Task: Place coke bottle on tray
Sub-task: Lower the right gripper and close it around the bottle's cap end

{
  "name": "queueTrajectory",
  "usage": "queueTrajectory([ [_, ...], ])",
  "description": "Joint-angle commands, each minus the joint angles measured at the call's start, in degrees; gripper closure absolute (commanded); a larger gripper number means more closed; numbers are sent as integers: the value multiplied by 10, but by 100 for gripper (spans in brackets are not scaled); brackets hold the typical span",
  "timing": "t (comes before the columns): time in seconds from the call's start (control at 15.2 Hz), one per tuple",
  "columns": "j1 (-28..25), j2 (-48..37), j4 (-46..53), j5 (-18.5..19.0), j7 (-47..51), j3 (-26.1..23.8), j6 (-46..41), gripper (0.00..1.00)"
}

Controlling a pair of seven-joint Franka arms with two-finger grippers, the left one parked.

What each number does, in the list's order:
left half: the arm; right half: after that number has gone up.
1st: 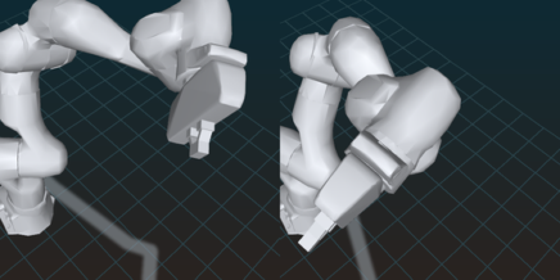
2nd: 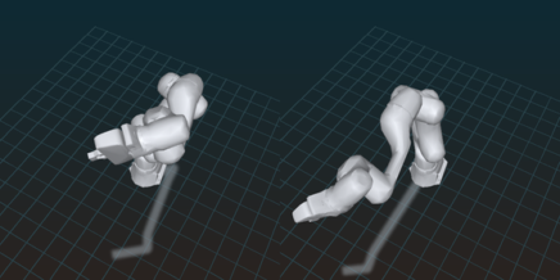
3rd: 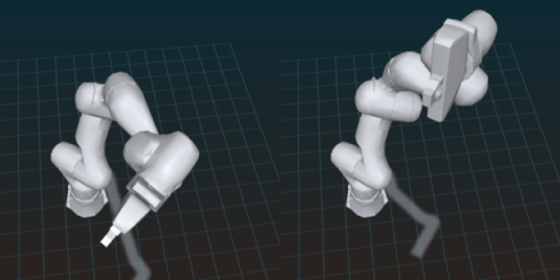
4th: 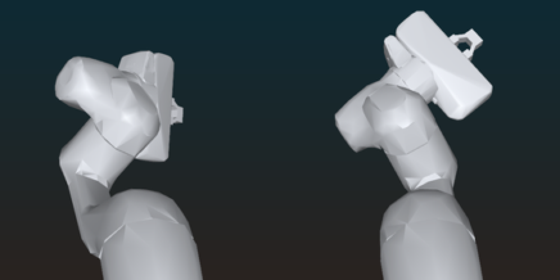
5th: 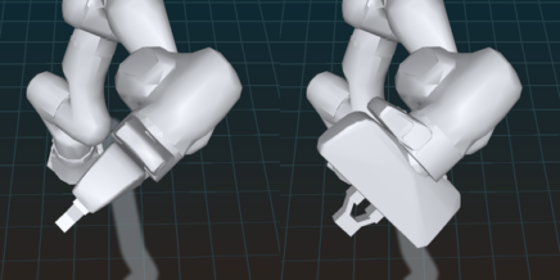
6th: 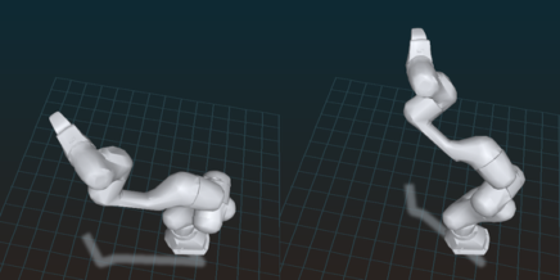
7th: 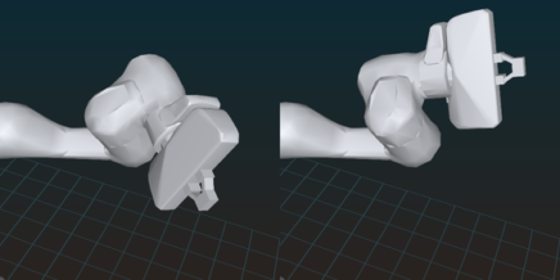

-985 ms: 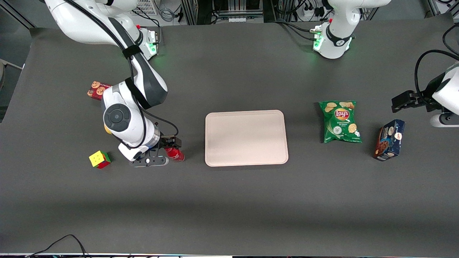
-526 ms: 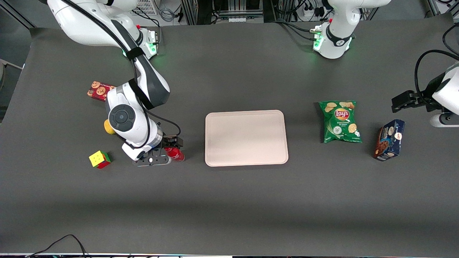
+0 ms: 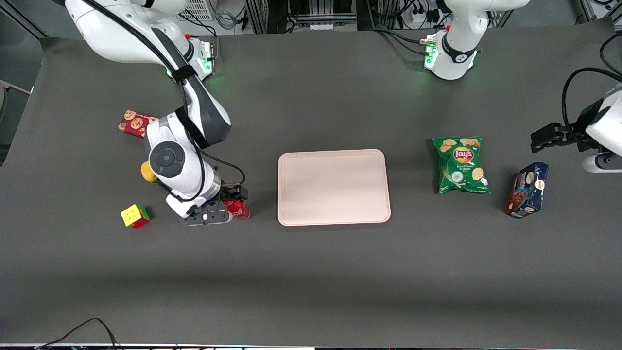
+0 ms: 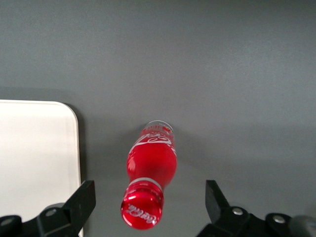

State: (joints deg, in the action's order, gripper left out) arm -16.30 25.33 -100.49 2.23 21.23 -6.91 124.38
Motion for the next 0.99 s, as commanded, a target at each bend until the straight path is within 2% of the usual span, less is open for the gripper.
queueTrajectory([
  [0.0,-3,-6,-17,13,14,-1,22,35],
  [0.26,-3,-6,-16,15,14,-2,22,74],
  [0.46,-3,-5,-16,15,14,-3,22,98],
  [0.92,-3,-31,-9,15,14,-8,-2,100],
])
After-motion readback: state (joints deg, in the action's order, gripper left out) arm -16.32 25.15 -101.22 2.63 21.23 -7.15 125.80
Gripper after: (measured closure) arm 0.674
